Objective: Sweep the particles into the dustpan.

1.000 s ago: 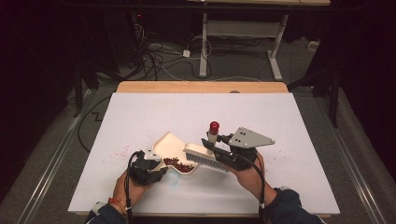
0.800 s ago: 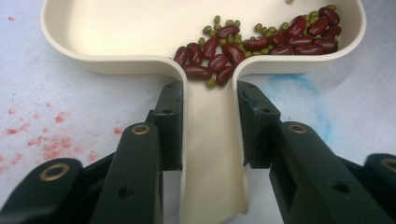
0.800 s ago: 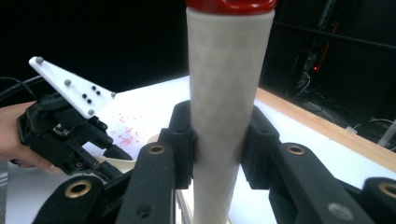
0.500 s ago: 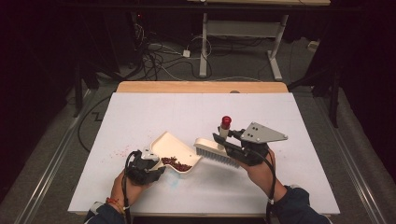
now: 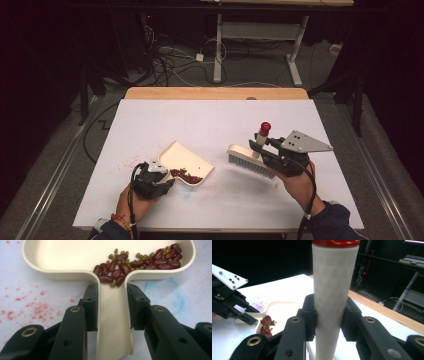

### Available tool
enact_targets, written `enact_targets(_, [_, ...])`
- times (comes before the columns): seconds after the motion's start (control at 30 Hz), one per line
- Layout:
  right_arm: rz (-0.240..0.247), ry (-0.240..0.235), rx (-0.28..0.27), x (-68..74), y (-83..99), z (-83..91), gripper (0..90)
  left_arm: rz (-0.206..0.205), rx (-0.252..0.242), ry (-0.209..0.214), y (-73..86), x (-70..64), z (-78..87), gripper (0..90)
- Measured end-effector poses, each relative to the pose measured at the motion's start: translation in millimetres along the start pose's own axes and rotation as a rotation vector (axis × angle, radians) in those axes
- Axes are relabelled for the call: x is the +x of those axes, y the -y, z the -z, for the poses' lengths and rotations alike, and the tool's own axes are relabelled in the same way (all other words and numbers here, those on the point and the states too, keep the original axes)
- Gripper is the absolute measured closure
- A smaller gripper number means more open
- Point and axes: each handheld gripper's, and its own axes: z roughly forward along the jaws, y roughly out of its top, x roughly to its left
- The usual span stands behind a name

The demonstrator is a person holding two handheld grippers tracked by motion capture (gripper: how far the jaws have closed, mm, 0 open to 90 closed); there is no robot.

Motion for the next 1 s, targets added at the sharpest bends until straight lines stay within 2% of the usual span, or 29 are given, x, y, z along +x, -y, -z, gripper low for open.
enact_targets(0.47, [-0.014,0.058,0.034,-25.2,15.5,25.8,69.9,0.002,0.009,-0.016,0.8,3.8,-0.6,63.3])
enact_targets(0.7, [-0.016,0.059,0.053,-33.1,18.7,37.0,69.8,0.009,0.01,-0.017,1.4,5.6,-1.4,63.3])
enact_targets(1.0, [-0.019,0.052,0.057,-36.0,22.7,54.6,69.8,0.018,0.01,-0.019,1.7,7.4,-0.7,63.3])
